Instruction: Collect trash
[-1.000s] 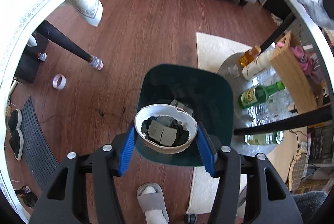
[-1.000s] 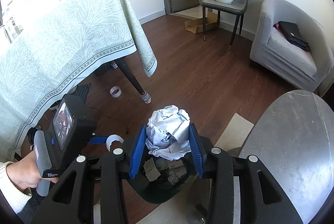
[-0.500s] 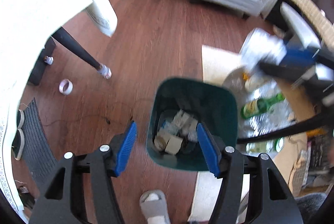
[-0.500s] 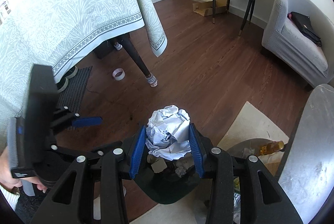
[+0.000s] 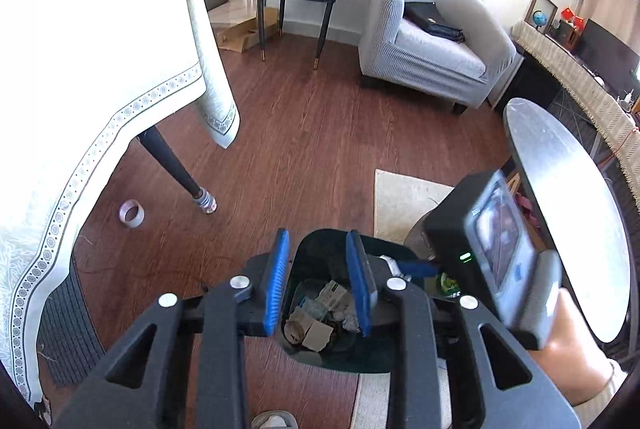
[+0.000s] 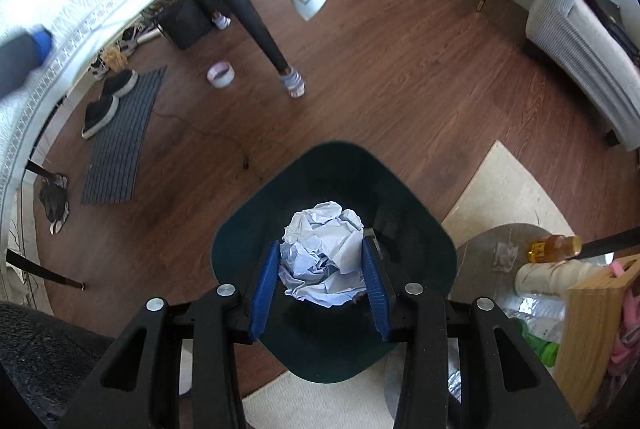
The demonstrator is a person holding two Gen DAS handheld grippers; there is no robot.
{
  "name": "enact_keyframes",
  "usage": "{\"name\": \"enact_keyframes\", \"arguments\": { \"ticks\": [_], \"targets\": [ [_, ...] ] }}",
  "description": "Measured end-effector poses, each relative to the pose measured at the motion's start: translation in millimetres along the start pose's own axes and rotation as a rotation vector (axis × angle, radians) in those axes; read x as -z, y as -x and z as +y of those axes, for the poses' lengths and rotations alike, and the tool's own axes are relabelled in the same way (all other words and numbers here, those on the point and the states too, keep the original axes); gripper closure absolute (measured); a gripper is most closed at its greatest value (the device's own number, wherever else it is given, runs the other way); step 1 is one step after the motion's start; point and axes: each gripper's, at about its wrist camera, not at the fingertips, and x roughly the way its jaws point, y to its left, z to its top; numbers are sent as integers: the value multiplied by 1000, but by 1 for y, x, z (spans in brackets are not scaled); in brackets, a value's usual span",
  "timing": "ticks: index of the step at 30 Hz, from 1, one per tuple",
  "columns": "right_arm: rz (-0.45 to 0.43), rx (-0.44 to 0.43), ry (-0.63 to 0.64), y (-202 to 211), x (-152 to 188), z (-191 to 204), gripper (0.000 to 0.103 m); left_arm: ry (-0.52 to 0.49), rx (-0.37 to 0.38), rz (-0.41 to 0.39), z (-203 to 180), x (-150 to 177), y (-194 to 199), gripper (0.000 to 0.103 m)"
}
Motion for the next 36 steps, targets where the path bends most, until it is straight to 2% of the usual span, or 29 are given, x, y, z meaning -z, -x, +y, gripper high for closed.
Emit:
{"name": "enact_keyframes", "arguments": {
  "ticks": [9, 11, 19, 23, 27, 30, 36],
  "targets": [
    [98, -4, 8, -38, 14, -1, 59, -37, 18, -40, -9, -5, 10, 77],
    [108, -1, 1, -43, 17, -2, 55, -35, 24, -47, -10, -6, 11, 78],
    [103, 11, 34, -41, 23, 2, 54, -29, 33, -83, -14, -8, 21, 82],
    [49, 23, 61, -19, 22, 7, 54, -16, 40, -100, -11, -8, 29, 82],
    [-21, 35, 82, 13, 20, 13, 55, -35, 5, -126, -14, -11, 37, 82],
    [-89, 45, 84, 40, 18, 16, 59, -60, -16, -149, -19, -11, 44, 82],
    [-229, 67, 59, 102, 26, 11, 59, -59, 2, -167, -30, -12, 54, 81]
  ]
}}
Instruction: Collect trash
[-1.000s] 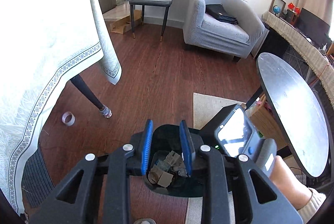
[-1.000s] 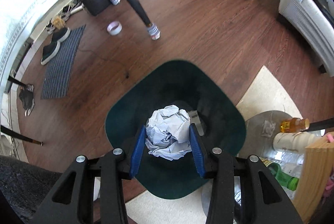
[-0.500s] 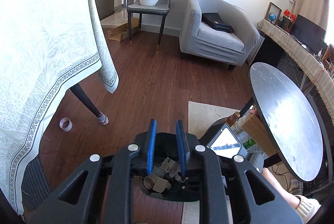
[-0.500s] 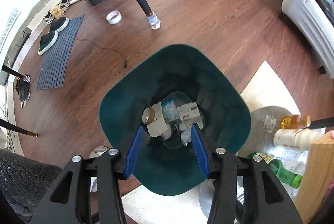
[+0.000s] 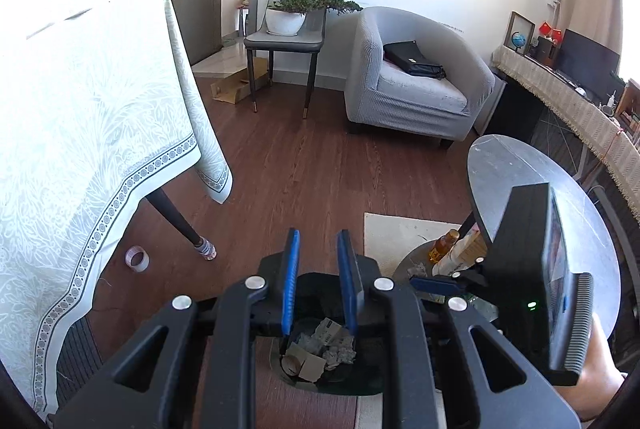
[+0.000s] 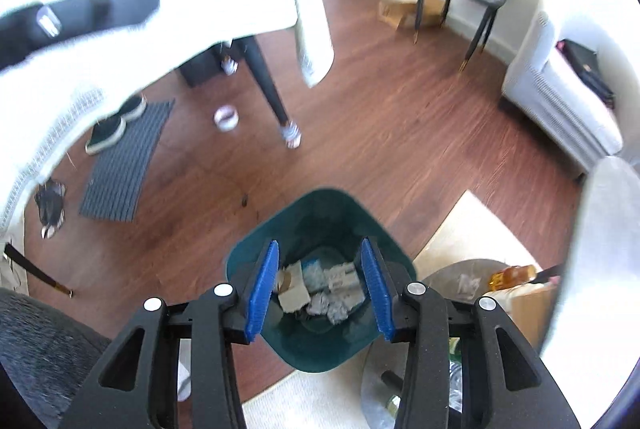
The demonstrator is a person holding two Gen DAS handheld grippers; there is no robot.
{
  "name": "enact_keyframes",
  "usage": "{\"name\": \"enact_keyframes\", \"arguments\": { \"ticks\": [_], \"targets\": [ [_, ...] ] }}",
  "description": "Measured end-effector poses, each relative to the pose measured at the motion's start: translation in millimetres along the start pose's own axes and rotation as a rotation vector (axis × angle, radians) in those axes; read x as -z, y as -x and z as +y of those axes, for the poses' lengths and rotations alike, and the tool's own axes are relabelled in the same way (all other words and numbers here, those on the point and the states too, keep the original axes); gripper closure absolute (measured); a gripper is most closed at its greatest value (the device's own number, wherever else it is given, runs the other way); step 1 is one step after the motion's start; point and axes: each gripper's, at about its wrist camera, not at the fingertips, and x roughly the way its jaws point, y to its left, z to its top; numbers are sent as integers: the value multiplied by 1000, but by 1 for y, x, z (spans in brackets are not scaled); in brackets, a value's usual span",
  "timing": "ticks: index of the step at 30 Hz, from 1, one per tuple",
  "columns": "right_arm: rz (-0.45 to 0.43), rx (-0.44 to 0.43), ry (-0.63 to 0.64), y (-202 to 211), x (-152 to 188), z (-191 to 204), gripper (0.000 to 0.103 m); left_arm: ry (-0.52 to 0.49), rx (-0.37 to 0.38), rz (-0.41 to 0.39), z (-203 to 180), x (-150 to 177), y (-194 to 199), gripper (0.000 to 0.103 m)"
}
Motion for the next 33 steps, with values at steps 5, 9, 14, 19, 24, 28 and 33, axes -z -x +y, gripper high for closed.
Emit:
{"name": "enact_keyframes", "arguments": {
  "ticks": [5, 9, 14, 19, 24, 28, 33],
  "targets": [
    [-111, 36, -54, 50, 8, -19, 59, -9, 6, -19, -15, 5, 9, 71],
    [-187, 72, -99, 91, 26, -35, 59, -14, 18, -40, -25, 22, 19, 61],
    [-240, 133, -175, 129, 62, -55, 59, -14, 7, -30, -37, 39, 23, 46],
    [-293, 203, -237, 159, 99, -67, 50, -26, 11, -82, -53, 49, 40, 23],
    [-334, 276, -268, 194, 133, -68, 34, -43, -10, -183, -68, 59, 65, 5],
    [-370, 318, -304, 215, 166, -66, 18, -50, -18, -146, -72, 65, 66, 3],
    [-374, 348, -346, 228, 203, -69, 9, -73, 13, -150, -81, 77, 66, 3]
  ]
}}
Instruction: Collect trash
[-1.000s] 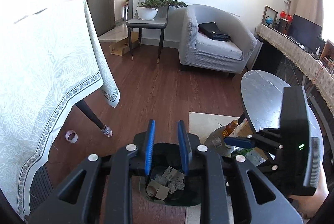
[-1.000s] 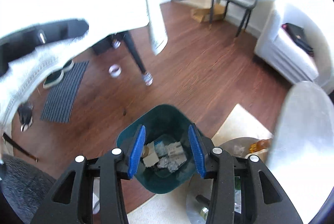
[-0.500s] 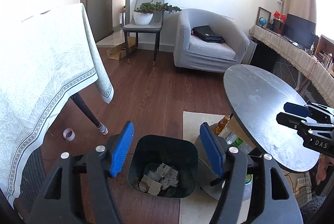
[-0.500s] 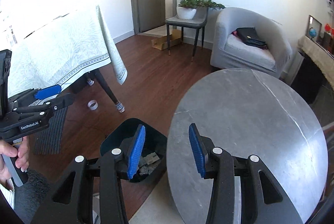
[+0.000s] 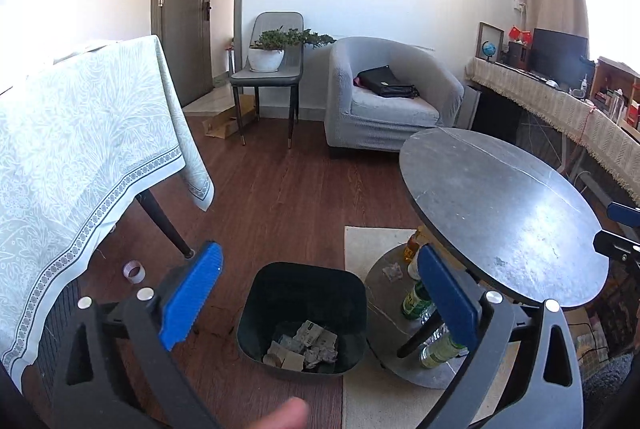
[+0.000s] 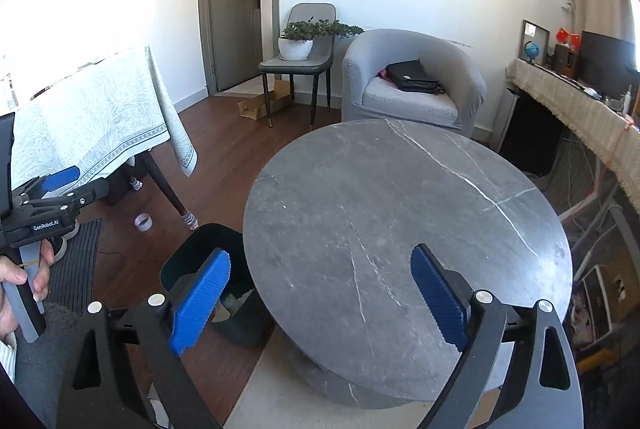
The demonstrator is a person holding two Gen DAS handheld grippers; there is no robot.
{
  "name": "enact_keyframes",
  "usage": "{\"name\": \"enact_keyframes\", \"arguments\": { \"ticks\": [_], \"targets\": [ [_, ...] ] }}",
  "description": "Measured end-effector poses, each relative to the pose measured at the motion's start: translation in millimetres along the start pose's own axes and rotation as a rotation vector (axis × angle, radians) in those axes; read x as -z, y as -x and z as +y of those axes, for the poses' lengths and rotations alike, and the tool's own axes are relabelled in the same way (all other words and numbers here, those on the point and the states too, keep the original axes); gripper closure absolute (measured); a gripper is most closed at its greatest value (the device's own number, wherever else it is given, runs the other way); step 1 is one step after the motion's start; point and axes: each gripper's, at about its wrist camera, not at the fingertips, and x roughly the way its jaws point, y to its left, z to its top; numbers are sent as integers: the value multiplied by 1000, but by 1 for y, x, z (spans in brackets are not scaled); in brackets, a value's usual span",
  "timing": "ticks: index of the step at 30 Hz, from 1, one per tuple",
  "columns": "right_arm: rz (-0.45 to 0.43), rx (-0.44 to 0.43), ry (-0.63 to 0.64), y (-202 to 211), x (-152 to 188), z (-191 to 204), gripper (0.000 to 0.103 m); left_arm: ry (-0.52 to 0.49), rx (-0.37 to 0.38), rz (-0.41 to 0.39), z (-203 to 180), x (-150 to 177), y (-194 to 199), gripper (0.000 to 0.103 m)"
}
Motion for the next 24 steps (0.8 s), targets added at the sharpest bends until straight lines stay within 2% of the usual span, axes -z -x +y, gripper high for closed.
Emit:
{"name": "enact_keyframes", "arguments": {
  "ticks": [2, 8, 13, 24],
  "targets": [
    [-2, 18, -10, 3, 7, -6, 6, 0, 11, 1, -4, 4, -1, 3],
    [-8, 37, -21, 6, 19, -17, 4, 7, 3, 21, -10, 13, -9, 3],
    [-15, 25, -37, 7, 19, -20, 4, -9, -8, 14, -13, 14, -7, 3],
    [3, -10, 21, 3, 21, -6, 4, -18, -14, 19, -15, 15, -8, 3]
  ]
}}
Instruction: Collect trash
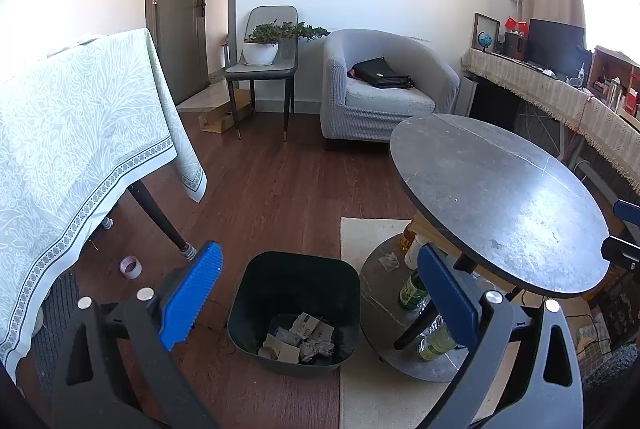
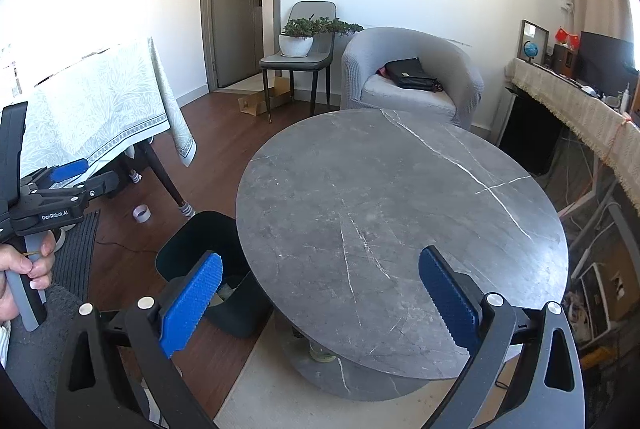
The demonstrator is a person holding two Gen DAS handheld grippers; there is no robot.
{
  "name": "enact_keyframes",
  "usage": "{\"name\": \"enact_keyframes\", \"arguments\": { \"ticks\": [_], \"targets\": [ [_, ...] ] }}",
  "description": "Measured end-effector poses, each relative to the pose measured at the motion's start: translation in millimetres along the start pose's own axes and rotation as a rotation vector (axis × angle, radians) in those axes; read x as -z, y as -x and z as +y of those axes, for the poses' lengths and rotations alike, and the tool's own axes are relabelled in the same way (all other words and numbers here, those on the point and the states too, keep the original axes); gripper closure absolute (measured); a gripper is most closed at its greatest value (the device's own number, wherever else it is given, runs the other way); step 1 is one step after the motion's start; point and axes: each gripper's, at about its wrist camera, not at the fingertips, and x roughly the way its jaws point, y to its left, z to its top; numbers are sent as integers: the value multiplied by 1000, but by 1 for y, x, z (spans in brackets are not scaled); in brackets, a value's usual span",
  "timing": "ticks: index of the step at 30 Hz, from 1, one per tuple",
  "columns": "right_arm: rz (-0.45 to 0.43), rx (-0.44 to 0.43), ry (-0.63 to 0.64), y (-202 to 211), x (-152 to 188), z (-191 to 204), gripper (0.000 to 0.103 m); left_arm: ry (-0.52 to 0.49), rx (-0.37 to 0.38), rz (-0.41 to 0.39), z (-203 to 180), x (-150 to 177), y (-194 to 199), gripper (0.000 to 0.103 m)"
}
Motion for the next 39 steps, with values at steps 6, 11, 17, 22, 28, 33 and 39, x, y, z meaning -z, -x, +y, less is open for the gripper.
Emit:
{"name": "enact_keyframes", "arguments": {
  "ticks": [6, 11, 17, 22, 28, 33, 39],
  "targets": [
    [-1, -11, -4, 0, -1, 0, 4, 0, -11, 3, -1, 1, 0, 3],
    [-1, -13, -5, 0, -1, 0, 4, 4, -7, 3, 0, 0, 1, 3],
    [-1, -13, -6, 0, -1, 0, 4, 3, -5, 1, 1, 1, 1, 3],
    [-3, -15, -11, 1, -1, -1, 4, 6, -4, 2, 1, 1, 2, 3],
    [-7, -17, -13, 1, 0, -2, 4, 6, -4, 2, 1, 0, 1, 3],
    [-7, -16, -12, 2, 0, -2, 4, 5, -4, 1, 0, 1, 2, 3],
    [-9, -16, -12, 2, 1, -3, 4, 4, -3, 1, 1, 1, 2, 3]
  ]
}}
